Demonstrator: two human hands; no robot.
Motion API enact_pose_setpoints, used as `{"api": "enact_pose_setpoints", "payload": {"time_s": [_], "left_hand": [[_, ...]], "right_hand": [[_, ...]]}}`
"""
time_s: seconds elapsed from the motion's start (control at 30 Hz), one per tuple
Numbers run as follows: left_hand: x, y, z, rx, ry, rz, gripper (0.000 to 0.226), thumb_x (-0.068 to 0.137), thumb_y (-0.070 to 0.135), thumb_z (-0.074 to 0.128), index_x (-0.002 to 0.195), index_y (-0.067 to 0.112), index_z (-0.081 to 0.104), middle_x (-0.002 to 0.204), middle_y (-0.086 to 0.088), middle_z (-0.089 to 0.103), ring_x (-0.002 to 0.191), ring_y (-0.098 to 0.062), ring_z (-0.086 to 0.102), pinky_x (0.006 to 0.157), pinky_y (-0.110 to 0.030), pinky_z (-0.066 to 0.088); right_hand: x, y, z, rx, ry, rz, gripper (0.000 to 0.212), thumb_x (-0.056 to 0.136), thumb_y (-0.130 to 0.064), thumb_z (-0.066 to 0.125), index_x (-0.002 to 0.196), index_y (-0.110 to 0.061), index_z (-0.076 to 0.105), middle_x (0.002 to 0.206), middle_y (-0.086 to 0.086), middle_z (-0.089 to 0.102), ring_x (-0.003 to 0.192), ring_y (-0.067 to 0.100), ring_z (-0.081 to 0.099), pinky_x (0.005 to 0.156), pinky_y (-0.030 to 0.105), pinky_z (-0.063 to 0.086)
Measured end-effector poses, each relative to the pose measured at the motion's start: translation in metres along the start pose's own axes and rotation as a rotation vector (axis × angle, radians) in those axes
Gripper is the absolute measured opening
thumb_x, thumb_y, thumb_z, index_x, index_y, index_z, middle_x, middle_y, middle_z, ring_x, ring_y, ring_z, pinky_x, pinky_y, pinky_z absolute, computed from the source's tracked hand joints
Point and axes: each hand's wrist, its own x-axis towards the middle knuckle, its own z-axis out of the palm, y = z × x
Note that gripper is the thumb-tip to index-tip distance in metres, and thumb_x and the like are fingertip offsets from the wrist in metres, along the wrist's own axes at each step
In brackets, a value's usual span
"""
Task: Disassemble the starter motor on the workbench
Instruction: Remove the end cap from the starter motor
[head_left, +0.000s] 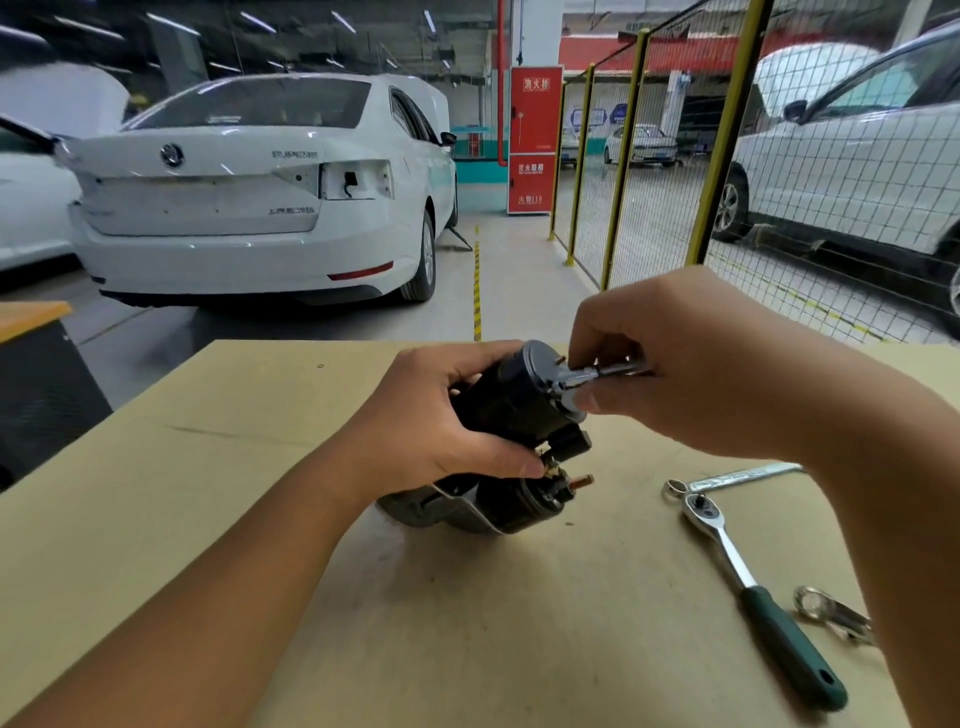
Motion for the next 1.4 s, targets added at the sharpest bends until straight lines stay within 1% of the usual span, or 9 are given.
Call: {"api": "enact_pose_setpoints", "payload": {"time_s": [0.23,0.37,0.53,0.7,0.83,1.07,1.23,1.3,1.4], "left_hand": [[-0.003,0.0,0.002,0.073,0.036,0.005,0.091,0.064,0.043,0.092,0.142,0.058,0.048,0.117,0.014,0.073,0.109,-0.012,0.072,0.097,-0.039,0.06],[-0.001,0.002,0.006,0.194,-0.003,0.089,0.065,0.077,0.044,0.082,0.132,0.056,0.05,0.125,0.017,0.061,0.116,-0.014,0.064,0.096,-0.043,0.058],[0.0,0.008,0.01,0.262,-0.007,0.119,0.054,0.083,0.028,0.075,0.124,0.053,0.052,0.123,0.013,0.055,0.113,-0.011,0.058,0.092,-0.026,0.05],[0.003,0.031,0.024,0.192,0.221,0.145,0.018,0.09,0.038,0.069,0.105,0.028,0.074,0.113,0.002,0.062,0.109,-0.011,0.062,0.093,-0.032,0.055],[0.004,0.045,0.03,0.275,0.331,0.146,0.015,0.091,0.025,0.067,0.094,0.016,0.08,0.106,0.001,0.065,0.101,-0.007,0.062,0.089,-0.026,0.053],[0.004,0.055,0.036,0.302,0.383,0.099,0.006,0.091,0.016,0.078,0.09,0.015,0.083,0.105,0.002,0.071,0.099,-0.01,0.066,0.091,-0.031,0.053],[0.002,0.059,0.043,0.205,0.489,-0.016,0.017,0.078,0.025,0.089,0.073,0.027,0.074,0.099,0.015,0.073,0.092,0.0,0.069,0.085,-0.027,0.058],[0.001,0.057,0.043,0.149,0.493,-0.021,0.022,0.075,0.028,0.091,0.072,0.029,0.07,0.1,0.015,0.074,0.092,0.002,0.07,0.082,-0.026,0.059],[0.002,0.049,0.036,0.091,0.414,0.011,0.025,0.071,0.034,0.094,0.08,0.028,0.071,0.104,0.014,0.073,0.097,-0.001,0.069,0.084,-0.033,0.062]], "right_hand": [[0.001,0.009,-0.003,0.028,-0.052,0.0,0.011,0.086,-0.04,0.073,0.081,-0.04,0.063,0.072,-0.016,0.063,0.08,-0.008,0.056,0.054,0.019,0.035],[-0.004,0.019,-0.005,-0.093,-0.21,0.118,0.014,0.084,-0.049,0.074,0.082,-0.036,0.072,0.069,-0.019,0.065,0.065,0.0,0.06,0.055,0.021,0.041],[0.001,0.024,0.021,-0.173,-0.485,0.184,0.015,0.08,-0.043,0.08,0.077,-0.029,0.076,0.068,-0.011,0.071,0.067,0.007,0.067,0.062,0.026,0.056],[0.008,0.016,0.079,-0.281,-0.813,0.179,0.015,0.079,-0.026,0.078,0.086,-0.013,0.08,0.071,-0.001,0.072,0.061,0.018,0.063,0.057,0.023,0.047],[0.01,0.031,0.064,-0.193,-0.74,0.238,0.019,0.078,-0.033,0.08,0.08,-0.014,0.079,0.072,0.001,0.076,0.059,0.017,0.065,0.057,0.025,0.052],[0.002,0.05,0.012,0.025,-0.289,0.287,0.02,0.078,-0.044,0.082,0.073,-0.029,0.071,0.064,-0.014,0.069,0.058,0.004,0.064,0.054,0.025,0.046],[-0.001,0.047,0.015,0.082,-0.385,0.318,0.016,0.082,-0.026,0.082,0.079,-0.02,0.067,0.063,0.001,0.072,0.055,0.015,0.071,0.054,0.03,0.055],[0.003,0.045,0.018,0.138,-0.24,0.32,0.013,0.085,-0.017,0.077,0.084,-0.017,0.064,0.069,0.002,0.07,0.063,0.019,0.069,0.054,0.031,0.052],[0.006,0.039,0.015,0.551,-0.062,0.344,0.014,0.089,-0.004,0.066,0.083,-0.016,0.061,0.07,0.004,0.06,0.059,0.019,0.053,0.048,0.032,0.042]]}}
